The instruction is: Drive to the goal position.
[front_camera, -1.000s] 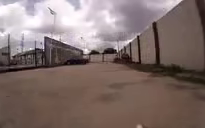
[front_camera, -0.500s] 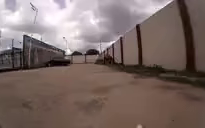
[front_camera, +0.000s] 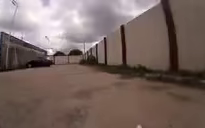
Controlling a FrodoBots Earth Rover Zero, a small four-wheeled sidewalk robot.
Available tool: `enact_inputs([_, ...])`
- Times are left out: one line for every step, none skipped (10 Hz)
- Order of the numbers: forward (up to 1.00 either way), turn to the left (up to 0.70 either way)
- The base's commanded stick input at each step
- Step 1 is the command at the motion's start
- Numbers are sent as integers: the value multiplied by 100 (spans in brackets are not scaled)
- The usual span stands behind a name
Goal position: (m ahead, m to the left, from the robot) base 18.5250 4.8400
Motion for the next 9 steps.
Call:
enact_inputs([50, -1])
enact_inputs([50, -1])
enact_inputs([50, -1])
enact_inputs([50, -1])
enact_inputs([50, -1])
enact_inputs([50, -1])
enact_inputs([50, -1])
enact_inputs([50, -1])
enact_inputs([50, -1])
